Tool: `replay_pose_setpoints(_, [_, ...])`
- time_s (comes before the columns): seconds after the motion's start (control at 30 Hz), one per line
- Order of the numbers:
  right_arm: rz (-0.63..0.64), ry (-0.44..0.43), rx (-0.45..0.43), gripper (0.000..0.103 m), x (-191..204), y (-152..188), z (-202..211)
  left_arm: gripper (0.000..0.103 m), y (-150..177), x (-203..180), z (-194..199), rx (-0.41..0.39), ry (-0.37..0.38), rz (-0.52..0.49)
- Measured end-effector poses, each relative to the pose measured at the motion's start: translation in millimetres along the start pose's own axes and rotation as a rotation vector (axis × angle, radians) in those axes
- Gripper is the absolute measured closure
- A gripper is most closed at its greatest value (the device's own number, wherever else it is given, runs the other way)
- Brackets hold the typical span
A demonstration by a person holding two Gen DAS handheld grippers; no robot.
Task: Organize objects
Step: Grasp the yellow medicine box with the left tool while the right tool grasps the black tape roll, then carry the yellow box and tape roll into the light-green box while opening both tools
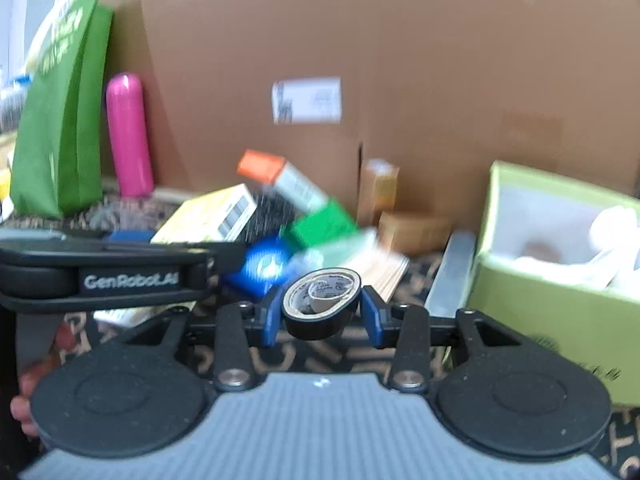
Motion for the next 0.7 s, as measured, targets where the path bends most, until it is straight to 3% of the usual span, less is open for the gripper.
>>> replay_pose_setpoints(0.23, [-0.052, 0.158, -0.218, 0.062, -35, -21, 42, 0.029, -40, -41, 9, -0.062, 0.107, 0.027])
replay_pose_setpoints(0.37, [-0.054, 0.378, -0.298, 0.062, -66, -25, 62, 0.029, -57, -84, 6, -0.105, 0.174, -0.032])
replay_pose_setpoints(0.5, [-0.112, 0.513, -0.320, 0.062, -102, -23, 73, 0.029, -62, -122, -10, -0.089, 0.242, -0.051])
replay_pose_setpoints(0.7, [-0.217, 0.557, -0.324, 0.062, -150, -16, 84, 0.029, -62, -160, -44, -0.064, 0.280, -0.094])
Point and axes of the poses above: each gripper's, at about its wrist camera, not at the fingertips, and z roughly against the way its jaws point, x to its left, y to its underside, the point moved 4 cm from there along -z, roughly the way its jaws point, and after that the axes turned 3 degrees about x, right-handed, at the moved point
